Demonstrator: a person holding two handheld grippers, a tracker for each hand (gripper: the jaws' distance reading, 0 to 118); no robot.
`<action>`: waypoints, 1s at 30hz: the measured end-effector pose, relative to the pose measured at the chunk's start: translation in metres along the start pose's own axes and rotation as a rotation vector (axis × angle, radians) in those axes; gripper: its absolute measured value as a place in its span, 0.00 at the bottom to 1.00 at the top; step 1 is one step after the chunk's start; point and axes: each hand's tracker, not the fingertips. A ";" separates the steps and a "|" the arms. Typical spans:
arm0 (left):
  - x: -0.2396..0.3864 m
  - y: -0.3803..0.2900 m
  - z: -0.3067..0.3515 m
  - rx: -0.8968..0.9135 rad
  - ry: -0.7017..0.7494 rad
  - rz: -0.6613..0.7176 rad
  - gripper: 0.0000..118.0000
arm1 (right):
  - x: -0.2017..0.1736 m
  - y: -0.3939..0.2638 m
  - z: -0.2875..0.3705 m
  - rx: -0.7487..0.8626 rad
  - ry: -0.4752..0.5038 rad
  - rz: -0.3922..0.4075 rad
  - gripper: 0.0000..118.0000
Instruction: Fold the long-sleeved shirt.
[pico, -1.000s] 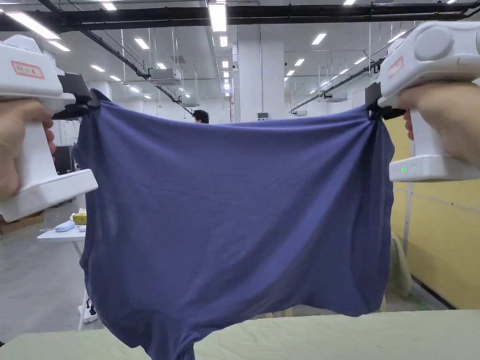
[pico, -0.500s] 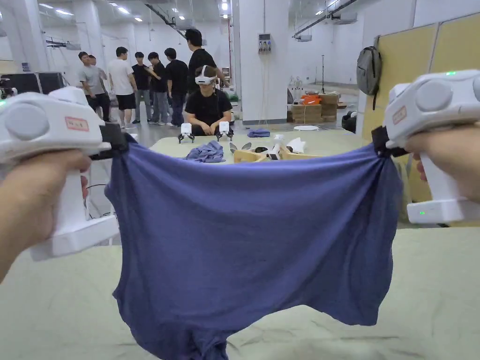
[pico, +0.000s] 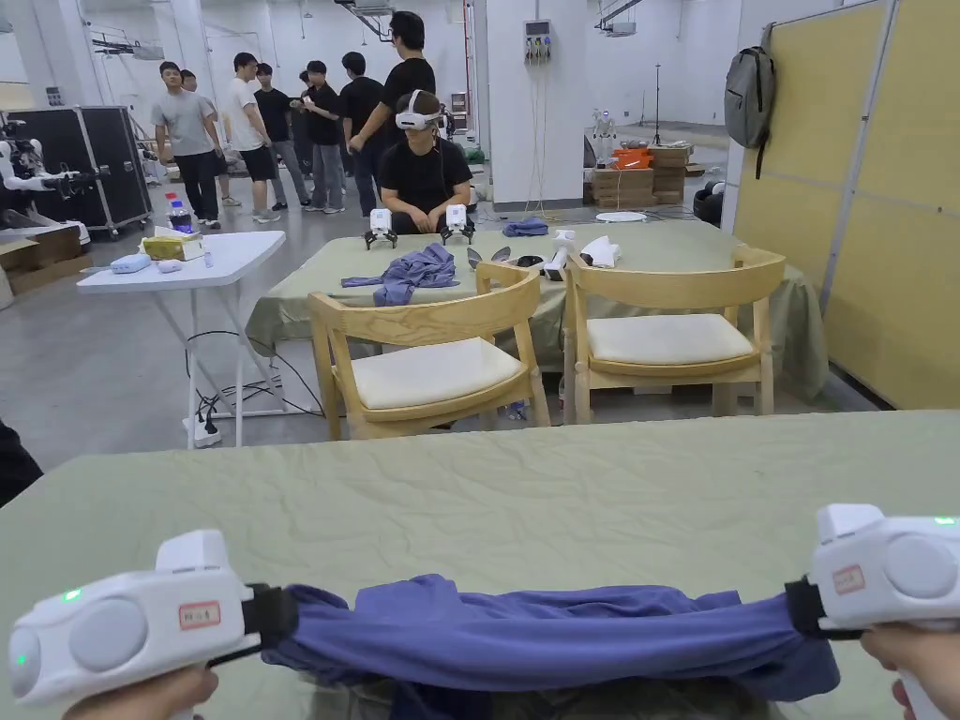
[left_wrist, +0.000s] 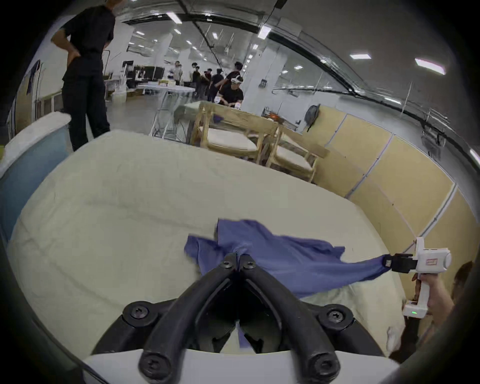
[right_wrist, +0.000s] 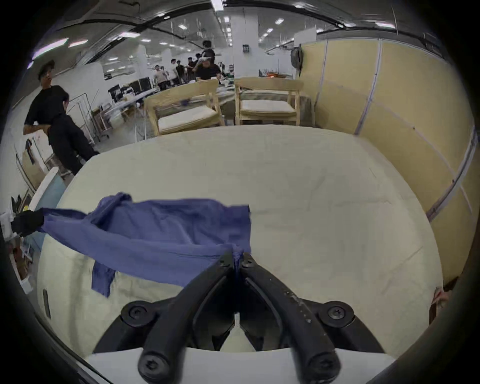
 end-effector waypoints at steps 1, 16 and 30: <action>0.000 -0.011 0.016 -0.010 -0.007 -0.003 0.00 | 0.001 -0.011 0.014 0.004 0.000 0.011 0.04; 0.002 -0.203 0.253 -0.159 -0.065 -0.012 0.00 | 0.011 -0.255 0.197 -0.090 0.075 0.094 0.04; -0.022 -0.293 0.252 -0.336 0.027 0.030 0.41 | 0.020 -0.342 0.178 -0.249 0.047 0.097 0.45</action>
